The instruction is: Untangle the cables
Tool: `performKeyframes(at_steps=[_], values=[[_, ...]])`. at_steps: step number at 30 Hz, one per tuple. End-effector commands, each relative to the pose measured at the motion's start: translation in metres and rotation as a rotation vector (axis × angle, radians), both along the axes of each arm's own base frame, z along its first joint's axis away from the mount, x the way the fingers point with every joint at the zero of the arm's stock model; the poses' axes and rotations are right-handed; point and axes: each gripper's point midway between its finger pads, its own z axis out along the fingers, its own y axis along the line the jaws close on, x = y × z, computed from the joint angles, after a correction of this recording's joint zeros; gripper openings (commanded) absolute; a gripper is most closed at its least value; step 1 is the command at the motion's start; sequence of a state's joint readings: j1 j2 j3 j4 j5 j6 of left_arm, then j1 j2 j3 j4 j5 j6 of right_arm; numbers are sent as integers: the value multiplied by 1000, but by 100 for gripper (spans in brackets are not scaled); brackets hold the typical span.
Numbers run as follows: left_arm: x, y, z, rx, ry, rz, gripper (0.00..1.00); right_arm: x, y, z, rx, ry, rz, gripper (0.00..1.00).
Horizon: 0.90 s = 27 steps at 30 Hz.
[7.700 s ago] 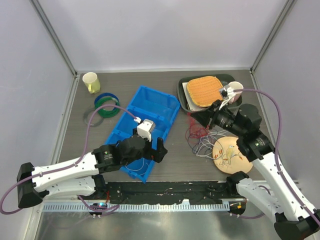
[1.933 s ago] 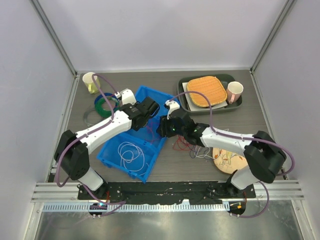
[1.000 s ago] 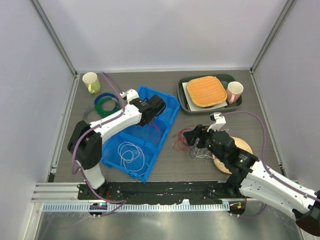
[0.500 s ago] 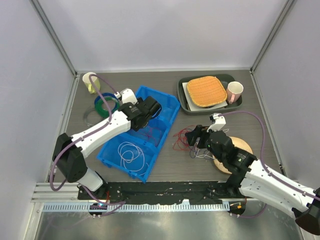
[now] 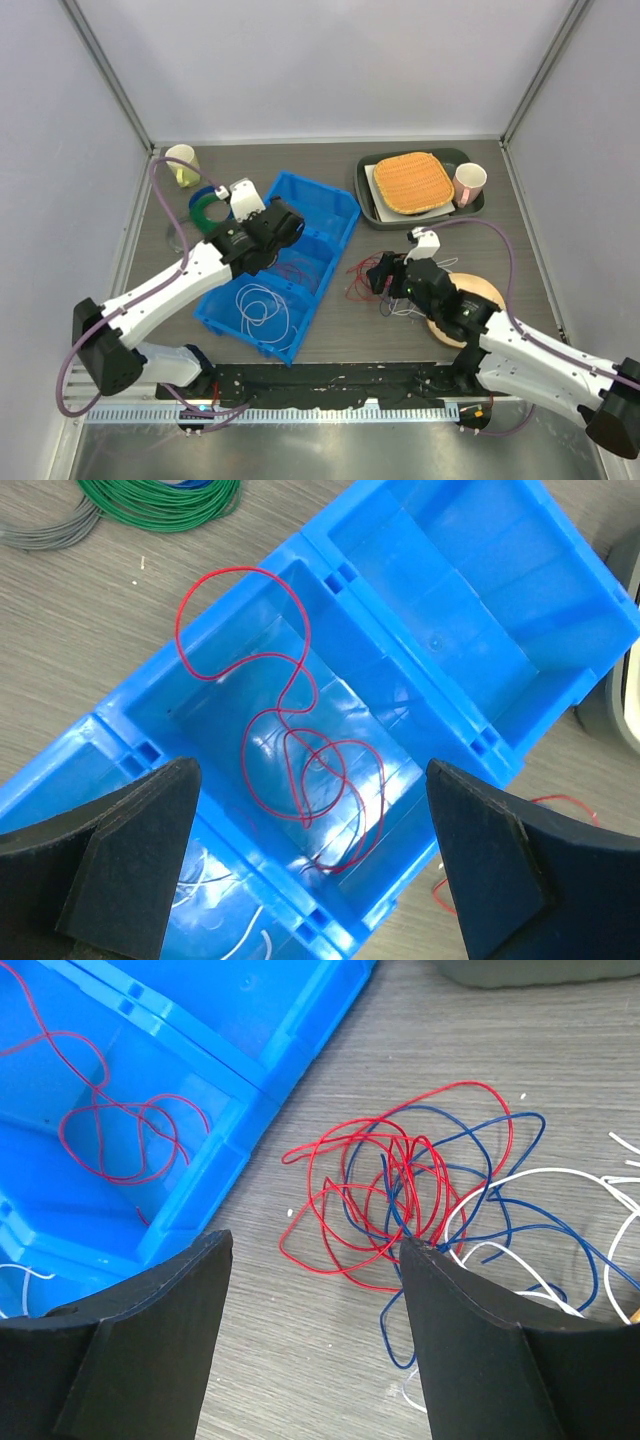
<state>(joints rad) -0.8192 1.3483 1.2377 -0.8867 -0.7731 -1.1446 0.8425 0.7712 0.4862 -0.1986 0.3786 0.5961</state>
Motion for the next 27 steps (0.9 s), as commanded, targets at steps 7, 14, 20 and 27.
performKeyframes(at_steps=[7, 14, 20, 27], values=[[-34, 2, -8, -79, -14, -207, 100, 32, 35, -6, -38, 24, -1, 72], [-47, 12, -16, -95, -13, -219, 100, 61, 65, -27, -53, 53, -31, 67], [-51, 12, -18, -101, -14, -240, 100, 80, 64, -46, -108, 71, -124, 54], [-51, 9, -18, -118, -19, -259, 100, 82, 69, -48, -95, 80, -122, 13]])
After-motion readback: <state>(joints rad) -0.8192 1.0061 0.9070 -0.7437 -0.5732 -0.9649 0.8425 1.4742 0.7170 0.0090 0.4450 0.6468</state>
